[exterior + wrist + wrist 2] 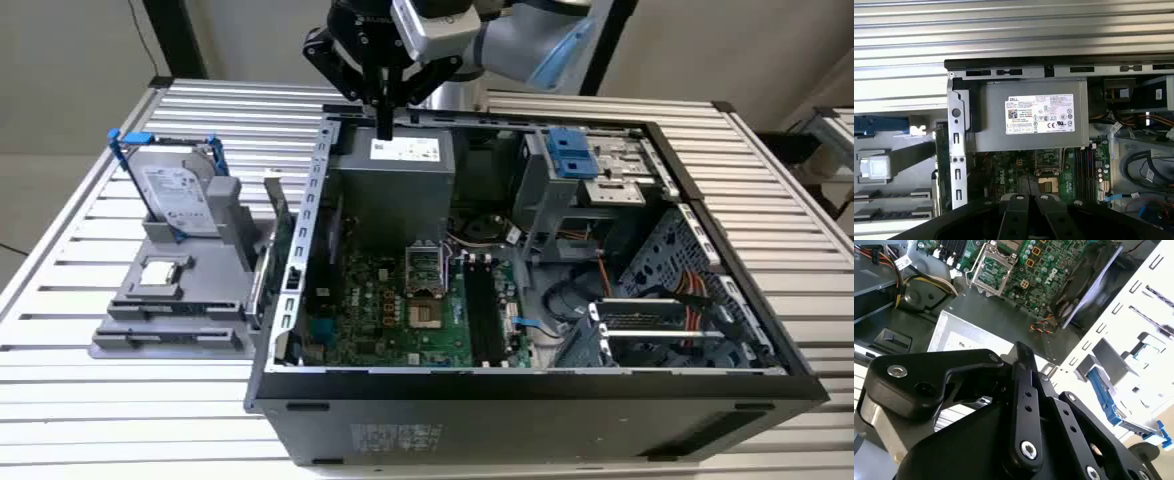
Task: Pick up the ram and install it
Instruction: 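Reach for the ram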
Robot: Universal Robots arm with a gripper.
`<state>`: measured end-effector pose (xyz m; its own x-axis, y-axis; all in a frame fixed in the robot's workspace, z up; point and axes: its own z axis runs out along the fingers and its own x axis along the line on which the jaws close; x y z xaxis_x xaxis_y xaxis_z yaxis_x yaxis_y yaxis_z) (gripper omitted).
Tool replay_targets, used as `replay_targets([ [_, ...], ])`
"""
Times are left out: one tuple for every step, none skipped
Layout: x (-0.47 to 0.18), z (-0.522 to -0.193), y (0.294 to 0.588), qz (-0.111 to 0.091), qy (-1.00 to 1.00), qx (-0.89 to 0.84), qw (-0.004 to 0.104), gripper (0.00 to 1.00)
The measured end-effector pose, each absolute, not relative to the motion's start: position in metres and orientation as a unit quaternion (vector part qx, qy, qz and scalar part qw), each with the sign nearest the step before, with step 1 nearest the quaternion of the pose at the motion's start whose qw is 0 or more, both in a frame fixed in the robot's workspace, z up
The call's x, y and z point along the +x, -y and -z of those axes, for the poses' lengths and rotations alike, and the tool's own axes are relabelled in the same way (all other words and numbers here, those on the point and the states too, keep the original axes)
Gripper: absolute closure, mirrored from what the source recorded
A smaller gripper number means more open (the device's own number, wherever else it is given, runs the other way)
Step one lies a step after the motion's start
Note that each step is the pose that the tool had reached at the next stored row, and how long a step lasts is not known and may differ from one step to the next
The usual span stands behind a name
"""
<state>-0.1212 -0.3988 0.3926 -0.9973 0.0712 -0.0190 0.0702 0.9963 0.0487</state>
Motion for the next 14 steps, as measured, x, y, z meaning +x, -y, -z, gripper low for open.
replay_targets([
  [-0.1212, -0.3926, 0.3988, -0.024, -0.999, 0.035, 0.010, 1.00],
  [-0.1212, -0.3926, 0.3988, -0.024, -0.999, 0.035, 0.010, 1.00],
  [-0.1212, -0.3926, 0.3988, -0.024, -0.999, 0.035, 0.010, 1.00],
  [-0.1212, -0.3926, 0.3988, -0.024, -0.999, 0.035, 0.010, 1.00],
  [-0.1212, -0.3926, 0.3988, -0.024, -0.999, 0.035, 0.010, 1.00],
  [-0.1212, -0.3926, 0.3988, -0.024, -0.999, 0.035, 0.010, 1.00],
  [-0.1212, -0.3926, 0.3988, -0.024, -0.999, 0.035, 0.010, 1.00],
  [-0.1212, -0.3926, 0.3988, -0.024, -0.999, 0.035, 0.010, 1.00],
  [-0.1212, -0.3926, 0.3988, -0.024, -0.999, 0.035, 0.010, 1.00],
  [-0.1212, -0.3926, 0.3988, -0.024, -0.999, 0.035, 0.010, 1.00],
  [-0.1212, -0.3926, 0.3988, -0.024, -0.999, 0.035, 0.010, 1.00],
  [-0.1212, -0.3926, 0.3988, -0.024, -0.999, 0.035, 0.010, 1.00],
  [-0.1212, -0.3926, 0.3988, -0.024, -0.999, 0.035, 0.010, 1.00],
  [-0.1212, -0.3926, 0.3988, -0.024, -0.999, 0.035, 0.010, 1.00],
])
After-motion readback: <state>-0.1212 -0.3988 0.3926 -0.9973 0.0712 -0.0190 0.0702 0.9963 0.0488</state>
